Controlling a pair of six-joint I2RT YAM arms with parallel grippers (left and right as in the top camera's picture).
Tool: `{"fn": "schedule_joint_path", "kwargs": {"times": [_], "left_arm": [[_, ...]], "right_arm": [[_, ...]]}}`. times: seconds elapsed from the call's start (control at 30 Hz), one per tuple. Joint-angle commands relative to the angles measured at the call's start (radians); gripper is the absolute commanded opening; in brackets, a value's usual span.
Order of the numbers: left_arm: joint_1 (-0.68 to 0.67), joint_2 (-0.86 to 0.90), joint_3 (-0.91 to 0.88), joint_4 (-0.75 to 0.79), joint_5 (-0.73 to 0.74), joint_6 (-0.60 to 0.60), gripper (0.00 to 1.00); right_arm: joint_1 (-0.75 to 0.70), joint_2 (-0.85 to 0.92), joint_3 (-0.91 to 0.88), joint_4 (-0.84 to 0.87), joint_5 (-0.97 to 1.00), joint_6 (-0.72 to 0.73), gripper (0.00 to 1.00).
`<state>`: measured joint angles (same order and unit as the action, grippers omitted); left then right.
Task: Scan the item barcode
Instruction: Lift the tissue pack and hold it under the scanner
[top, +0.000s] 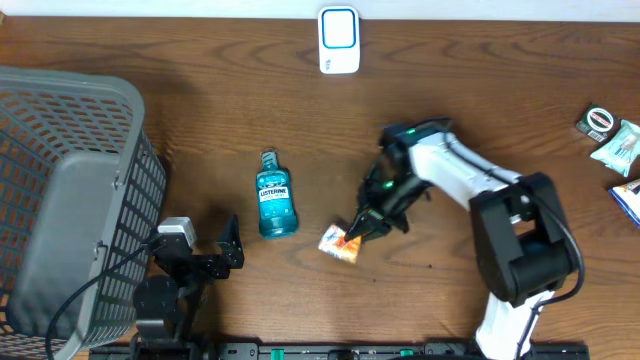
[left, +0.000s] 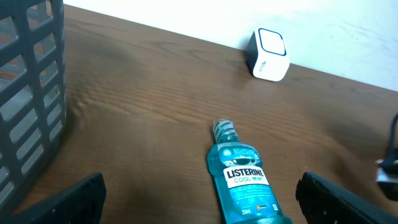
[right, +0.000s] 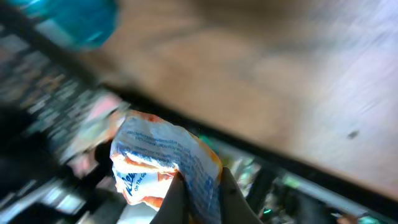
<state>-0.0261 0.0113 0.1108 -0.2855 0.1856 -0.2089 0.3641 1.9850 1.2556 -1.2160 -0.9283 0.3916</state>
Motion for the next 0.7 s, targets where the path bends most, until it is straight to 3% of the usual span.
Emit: {"fn": "schedule_joint_path", "kwargs": {"times": [0.0, 0.17, 0.33, 0.47, 0.67], "left_arm": [[0.005, -0.001, -0.014, -0.025, 0.013, 0.006, 0.98], [0.005, -0.001, -0.014, -0.025, 0.013, 0.006, 0.98], [0.005, -0.001, -0.014, -0.025, 0.013, 0.006, 0.98], [0.005, -0.001, -0.014, -0.025, 0.013, 0.006, 0.98], [0.005, -0.001, -0.014, -0.025, 0.013, 0.006, 0.98]], "right_arm": [[-0.060, 0.005, 0.020, -0.048, -0.177, -0.146, 0.01], [-0.110, 0.005, 0.020, -0.111, -0.177, -0.146, 0.01], [-0.124, 0.005, 0.020, -0.025, -0.130, -0.146, 0.01], [-0.123, 0.005, 0.020, 0.232, -0.125, -0.145, 0.01], [-0.123, 0.005, 0.020, 0.764, -0.087, -0.138, 0.01]]}}
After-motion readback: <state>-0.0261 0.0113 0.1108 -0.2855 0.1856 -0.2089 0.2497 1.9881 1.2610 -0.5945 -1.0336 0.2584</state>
